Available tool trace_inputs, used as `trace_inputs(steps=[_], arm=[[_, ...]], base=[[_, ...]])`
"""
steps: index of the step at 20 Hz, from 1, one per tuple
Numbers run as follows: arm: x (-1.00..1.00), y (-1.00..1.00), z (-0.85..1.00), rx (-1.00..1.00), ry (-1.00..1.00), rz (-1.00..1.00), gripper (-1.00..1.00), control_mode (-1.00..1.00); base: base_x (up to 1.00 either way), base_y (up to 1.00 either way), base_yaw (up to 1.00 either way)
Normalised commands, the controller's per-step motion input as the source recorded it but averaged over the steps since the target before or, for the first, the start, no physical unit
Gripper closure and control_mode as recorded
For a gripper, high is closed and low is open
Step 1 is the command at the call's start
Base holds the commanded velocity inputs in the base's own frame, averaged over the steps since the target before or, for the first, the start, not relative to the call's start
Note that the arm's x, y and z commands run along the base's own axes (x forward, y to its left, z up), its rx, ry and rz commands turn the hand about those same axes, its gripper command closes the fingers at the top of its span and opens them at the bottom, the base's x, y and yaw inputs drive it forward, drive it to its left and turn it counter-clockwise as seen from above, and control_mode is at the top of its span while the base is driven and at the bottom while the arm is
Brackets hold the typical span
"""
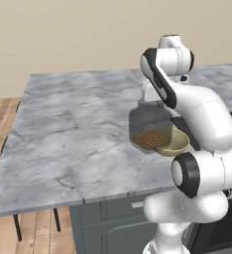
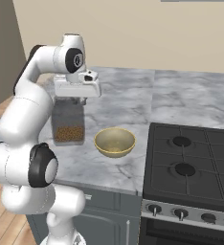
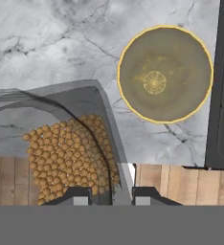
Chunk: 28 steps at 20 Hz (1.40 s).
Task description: Pick the jar and bowl and place them in the sink. Then turn on the water.
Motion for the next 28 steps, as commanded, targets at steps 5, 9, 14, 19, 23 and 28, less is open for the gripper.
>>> trace_inputs(steps=[5,9,14,19,23,28], arm=[[-0.23,-0.11,0.08,0.00,-0.05,-0.05,1.00,-1.00],[-0.11,-0.06,0.22,0.00,-0.01,-0.07,1.00,-1.00],[-0.06,-0.02,0.23,0.00,0.00,-0.06,1.00,-1.00],[-0.13,-0.01,0.32,0.00,0.00,-0.07,1.00,-1.00],[-0.22,-0.12,0.15,0.00,0.00,-0.07,1.00,-1.00],[-0.19,-0.26,0.01,0.00,0.00,-0.03,1.00,-1.00]], base=[[0.00,0.00,0.00],[0.00,0.00,0.00],[0.00,0.00,0.00],[0.00,0.00,0.00],[0.00,0.00,0.00],[0.00,0.00,0.00]])
